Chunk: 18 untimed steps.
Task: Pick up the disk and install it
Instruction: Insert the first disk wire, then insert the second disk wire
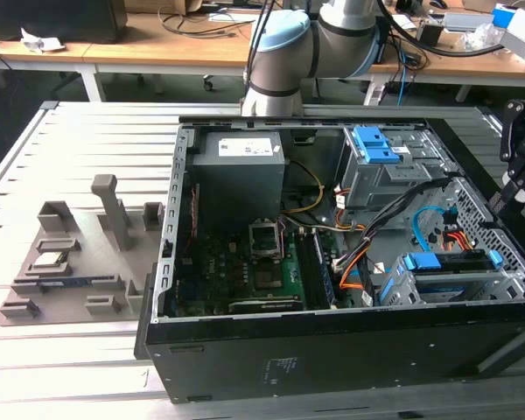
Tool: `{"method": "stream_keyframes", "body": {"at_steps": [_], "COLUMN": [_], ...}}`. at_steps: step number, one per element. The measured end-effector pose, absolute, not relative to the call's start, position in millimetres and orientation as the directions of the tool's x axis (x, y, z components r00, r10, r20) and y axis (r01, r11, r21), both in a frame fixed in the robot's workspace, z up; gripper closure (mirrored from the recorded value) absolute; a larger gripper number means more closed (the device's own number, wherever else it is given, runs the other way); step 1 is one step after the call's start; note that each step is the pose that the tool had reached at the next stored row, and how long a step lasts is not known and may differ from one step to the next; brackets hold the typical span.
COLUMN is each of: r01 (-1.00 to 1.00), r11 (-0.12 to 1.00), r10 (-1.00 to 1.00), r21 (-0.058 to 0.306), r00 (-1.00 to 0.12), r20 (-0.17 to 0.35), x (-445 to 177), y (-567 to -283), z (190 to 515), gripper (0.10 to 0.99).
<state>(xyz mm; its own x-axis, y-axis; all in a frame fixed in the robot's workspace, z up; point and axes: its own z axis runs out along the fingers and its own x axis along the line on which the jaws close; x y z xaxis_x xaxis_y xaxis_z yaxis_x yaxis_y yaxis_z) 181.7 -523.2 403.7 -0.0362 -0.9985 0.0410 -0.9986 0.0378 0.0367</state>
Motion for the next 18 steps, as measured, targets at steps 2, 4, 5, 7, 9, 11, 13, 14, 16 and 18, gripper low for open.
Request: {"method": "stream_keyframes", "body": {"at_steps": [2,4,5,7,9,11,13,14,16,18], "r01": [-0.999,-0.999,-0.999,-0.999,-0.999,-0.999,-0.999,-0.999,-0.999,-0.999], "r11": [0.038,0.038,0.038,0.038,0.038,0.038,0.038,0.038,0.037,0.032], "r10": [-0.999,-0.999,-0.999,-0.999,-0.999,-0.998,-0.998,-0.999,-0.999,-0.999], "r21": [0.037,0.037,0.037,0.037,0.037,0.037,0.037,0.037,0.037,0.037], "r00": [-0.036,-0.036,-0.036,-0.036,-0.036,-0.036,-0.036,-0.036,-0.036,-0.03], "r20": [0.041,0.041,0.041,0.041,0.041,0.041,0.041,0.041,0.041,0.041], "x": [182,182,182,182,182,182,181,179,168,153], "y": [-523,-523,-523,-523,-523,-522,-517,-513,-508,-508], "z": [404,404,404,404,404,404,404,403,401,390], "gripper": [0.98,0.98,0.98,0.918,0.851,0.784,0.784,0.784,0.784,0.784]}}
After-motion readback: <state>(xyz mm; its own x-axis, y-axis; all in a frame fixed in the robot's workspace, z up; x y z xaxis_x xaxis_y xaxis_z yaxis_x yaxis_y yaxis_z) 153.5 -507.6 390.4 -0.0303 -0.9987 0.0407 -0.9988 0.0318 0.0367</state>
